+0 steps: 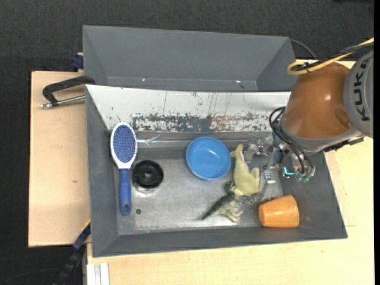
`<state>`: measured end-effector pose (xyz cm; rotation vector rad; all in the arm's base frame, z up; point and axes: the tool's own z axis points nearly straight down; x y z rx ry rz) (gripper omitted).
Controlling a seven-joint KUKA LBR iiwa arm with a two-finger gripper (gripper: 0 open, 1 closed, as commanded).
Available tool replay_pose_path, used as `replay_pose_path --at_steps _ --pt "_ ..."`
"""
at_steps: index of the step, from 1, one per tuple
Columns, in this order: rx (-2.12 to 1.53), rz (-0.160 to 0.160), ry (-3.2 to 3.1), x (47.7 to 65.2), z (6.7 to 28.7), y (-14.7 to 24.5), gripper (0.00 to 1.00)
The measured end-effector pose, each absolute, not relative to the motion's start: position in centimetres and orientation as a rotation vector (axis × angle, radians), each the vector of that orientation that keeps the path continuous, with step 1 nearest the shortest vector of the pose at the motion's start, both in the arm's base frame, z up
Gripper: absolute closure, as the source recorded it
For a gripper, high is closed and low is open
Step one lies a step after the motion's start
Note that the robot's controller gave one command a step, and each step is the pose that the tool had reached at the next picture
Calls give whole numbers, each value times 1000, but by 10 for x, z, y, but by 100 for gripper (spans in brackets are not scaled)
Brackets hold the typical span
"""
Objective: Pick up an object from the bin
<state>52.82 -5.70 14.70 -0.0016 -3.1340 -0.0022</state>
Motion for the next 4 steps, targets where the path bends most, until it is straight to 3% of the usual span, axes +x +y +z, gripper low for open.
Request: replay_pose_path --at_steps 1,2,3,4 --pt "511 -2 -3101 548 70 -61 0" --pt "513 0 -3108 551 73 -60 100" --pt "573 7 -3104 555 160 -76 100" --pt "578 9 -3105 558 303 -99 100"
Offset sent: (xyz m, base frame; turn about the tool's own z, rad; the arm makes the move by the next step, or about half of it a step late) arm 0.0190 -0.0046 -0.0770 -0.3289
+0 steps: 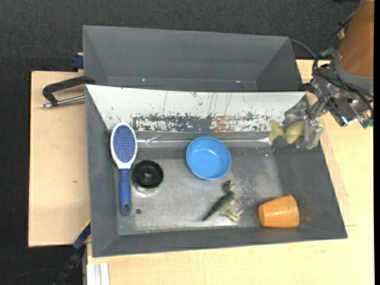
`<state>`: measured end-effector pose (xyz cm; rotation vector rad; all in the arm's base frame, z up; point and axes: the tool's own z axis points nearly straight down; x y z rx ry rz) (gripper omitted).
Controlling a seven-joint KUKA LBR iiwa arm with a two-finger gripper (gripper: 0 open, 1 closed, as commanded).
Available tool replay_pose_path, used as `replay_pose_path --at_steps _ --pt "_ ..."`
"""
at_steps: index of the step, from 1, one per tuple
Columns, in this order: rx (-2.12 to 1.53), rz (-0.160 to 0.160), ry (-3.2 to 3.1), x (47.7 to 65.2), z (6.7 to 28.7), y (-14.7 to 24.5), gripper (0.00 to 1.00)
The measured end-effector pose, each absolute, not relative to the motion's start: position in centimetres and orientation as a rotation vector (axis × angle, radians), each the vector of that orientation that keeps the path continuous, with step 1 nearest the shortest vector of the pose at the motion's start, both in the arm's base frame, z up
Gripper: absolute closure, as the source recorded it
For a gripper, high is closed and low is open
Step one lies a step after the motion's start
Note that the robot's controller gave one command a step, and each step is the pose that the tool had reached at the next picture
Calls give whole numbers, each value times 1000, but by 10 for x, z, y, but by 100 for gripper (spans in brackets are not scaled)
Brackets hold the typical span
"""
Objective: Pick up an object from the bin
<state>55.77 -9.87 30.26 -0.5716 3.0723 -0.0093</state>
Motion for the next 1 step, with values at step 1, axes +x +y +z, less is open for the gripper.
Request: replay_pose_path --at_steps 1 --pt "-1040 -4 2956 570 289 -101 100"
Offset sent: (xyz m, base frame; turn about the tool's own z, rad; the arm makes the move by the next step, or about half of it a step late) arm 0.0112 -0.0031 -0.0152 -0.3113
